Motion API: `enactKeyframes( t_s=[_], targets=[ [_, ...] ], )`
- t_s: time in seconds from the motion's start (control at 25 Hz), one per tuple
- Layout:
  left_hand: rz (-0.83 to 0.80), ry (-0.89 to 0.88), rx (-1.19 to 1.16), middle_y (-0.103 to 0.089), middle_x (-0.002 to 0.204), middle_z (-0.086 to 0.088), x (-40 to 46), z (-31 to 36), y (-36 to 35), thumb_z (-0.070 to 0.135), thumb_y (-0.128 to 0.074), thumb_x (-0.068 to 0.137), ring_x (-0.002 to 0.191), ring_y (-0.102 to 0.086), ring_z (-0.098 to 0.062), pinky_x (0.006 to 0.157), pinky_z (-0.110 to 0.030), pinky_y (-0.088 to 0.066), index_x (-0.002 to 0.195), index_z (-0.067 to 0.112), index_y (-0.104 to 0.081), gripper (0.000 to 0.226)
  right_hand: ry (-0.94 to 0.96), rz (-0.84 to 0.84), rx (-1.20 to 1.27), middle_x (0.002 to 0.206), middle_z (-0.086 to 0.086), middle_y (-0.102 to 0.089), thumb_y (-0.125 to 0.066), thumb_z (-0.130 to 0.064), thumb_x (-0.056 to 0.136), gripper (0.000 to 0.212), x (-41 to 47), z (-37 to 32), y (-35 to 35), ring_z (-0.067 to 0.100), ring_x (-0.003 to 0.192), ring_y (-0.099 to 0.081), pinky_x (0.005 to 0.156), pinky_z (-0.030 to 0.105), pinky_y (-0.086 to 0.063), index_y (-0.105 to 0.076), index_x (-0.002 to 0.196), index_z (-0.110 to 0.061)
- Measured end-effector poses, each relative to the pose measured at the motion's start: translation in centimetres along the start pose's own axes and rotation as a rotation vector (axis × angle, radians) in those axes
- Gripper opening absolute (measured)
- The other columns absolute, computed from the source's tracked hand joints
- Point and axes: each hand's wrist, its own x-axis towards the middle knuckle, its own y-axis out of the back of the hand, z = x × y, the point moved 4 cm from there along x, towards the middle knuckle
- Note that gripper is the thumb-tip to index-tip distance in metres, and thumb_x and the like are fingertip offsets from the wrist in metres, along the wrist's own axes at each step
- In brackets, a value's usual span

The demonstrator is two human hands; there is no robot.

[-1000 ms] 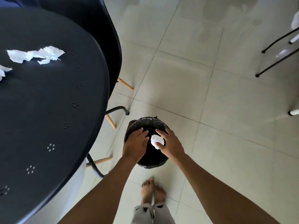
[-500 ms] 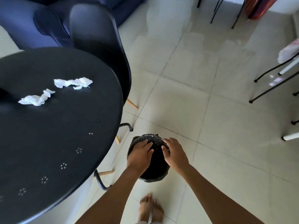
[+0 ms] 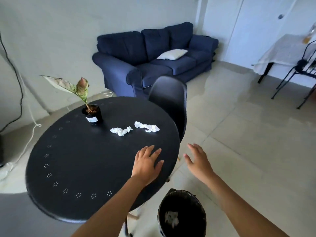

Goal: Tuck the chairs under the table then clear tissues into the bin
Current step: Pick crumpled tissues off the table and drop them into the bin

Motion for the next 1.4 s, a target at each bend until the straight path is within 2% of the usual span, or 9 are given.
enactKeyframes(
  t_s=[0.28, 0.4, 0.56, 0.68, 0.76, 0.88, 1.08, 1.24, 1.4],
  targets=[
    [0.017, 0.297, 0.001, -0.025, 0.154, -0.003, 5.8, -12.3, 5.3, 0.053, -0.046, 0.089, 0.141, -0.024, -0.027, 0.115, -0.043, -0.029, 0.145, 0.030, -0.031, 0.062, 0.117, -0.228, -0.127, 0.144, 0.007, -0.031, -0.058, -0.029, 0.089, 0.065, 10.2, -9.4, -4.8, 0.030, 0.131, -0.038, 0.108, 0.042, -0.040, -0.025, 0.145, -0.029],
    [-0.024, 0.397, -0.068, -0.033, 0.148, -0.006, 8.5, -16.0, 5.3, 0.049, -0.049, 0.090, 0.136, -0.030, -0.027, 0.109, -0.040, -0.036, 0.144, 0.023, -0.032, 0.062, 0.160, -0.278, -0.260, 0.138, 0.005, -0.040, -0.055, -0.025, 0.090, 0.053, 14.9, -12.5, -7.0, 0.027, 0.125, -0.040, 0.099, 0.041, -0.046, -0.037, 0.140, -0.031],
    [-0.051, 0.367, -0.063, -0.036, 0.148, -0.001, 11.1, -18.3, 4.1, 0.040, -0.050, 0.091, 0.137, -0.031, -0.022, 0.105, -0.037, -0.041, 0.141, 0.019, -0.037, 0.056, 0.084, -0.195, -0.393, 0.125, 0.006, -0.053, -0.055, -0.027, 0.091, 0.037, 18.6, -14.2, -9.3, 0.027, 0.116, -0.048, 0.087, 0.038, -0.049, -0.054, 0.127, -0.020],
    [-0.100, 0.313, -0.095, -0.030, 0.153, 0.006, 12.6, -19.1, 3.0, 0.031, -0.051, 0.092, 0.144, -0.022, -0.016, 0.103, -0.036, -0.045, 0.142, 0.028, -0.037, 0.052, -0.021, -0.213, -0.412, 0.120, 0.006, -0.054, -0.056, -0.024, 0.090, 0.029, 19.6, -13.8, -10.9, 0.026, 0.113, -0.050, 0.077, 0.034, -0.048, -0.059, 0.118, -0.017],
    [-0.102, 0.258, -0.099, -0.035, 0.150, 0.010, 13.1, -18.9, 2.5, 0.026, -0.051, 0.092, 0.142, -0.025, -0.013, 0.097, -0.034, -0.049, 0.138, 0.033, -0.043, 0.047, -0.065, -0.178, -0.403, 0.108, 0.006, -0.056, -0.057, -0.018, 0.089, 0.011, 19.8, -13.3, -11.2, 0.025, 0.101, -0.055, 0.067, 0.030, -0.043, -0.065, 0.095, -0.014],
    [-0.061, 0.196, -0.039, -0.055, 0.130, 0.010, 13.5, -18.1, 2.3, 0.022, -0.050, 0.092, 0.122, -0.047, -0.014, 0.087, -0.030, -0.053, 0.124, 0.032, -0.058, 0.034, -0.089, -0.126, -0.344, 0.089, 0.003, -0.052, -0.055, -0.011, 0.087, 0.034, 19.5, -12.6, -11.0, 0.019, 0.075, -0.050, 0.058, 0.026, -0.037, -0.045, 0.056, -0.020],
    [-0.041, 0.165, -0.054, -0.062, 0.112, 0.001, 13.8, -15.3, 2.3, 0.017, -0.050, 0.091, 0.103, -0.059, -0.019, 0.079, -0.030, -0.052, 0.106, 0.020, -0.070, 0.025, -0.083, -0.063, -0.218, 0.080, 0.003, -0.052, -0.056, -0.009, 0.086, 0.022, 17.1, -10.6, -8.3, 0.019, 0.066, -0.050, 0.042, 0.020, -0.025, -0.050, 0.065, -0.014],
    [-0.037, 0.058, -0.071, -0.064, 0.108, 0.000, 13.1, -9.5, 1.7, 0.016, -0.049, 0.091, 0.097, -0.062, -0.021, 0.075, -0.028, -0.050, 0.102, 0.017, -0.072, 0.025, -0.165, 0.009, -0.120, 0.073, 0.005, -0.045, -0.053, -0.006, 0.080, 0.026, 12.9, -6.7, -4.6, 0.021, 0.066, -0.043, 0.054, 0.025, -0.028, -0.042, 0.056, -0.009],
    [-0.063, -0.051, -0.166, -0.064, 0.106, 0.000, 10.0, -0.5, -0.7, 0.016, -0.052, 0.090, 0.093, -0.063, -0.019, 0.074, -0.025, -0.050, 0.100, 0.017, -0.072, 0.022, -0.273, 0.043, -0.043, 0.072, 0.012, -0.057, -0.052, -0.008, 0.081, 0.022, 6.2, 0.2, -0.6, 0.023, 0.064, -0.045, 0.056, 0.027, -0.030, -0.056, 0.060, -0.003]
  ],
)
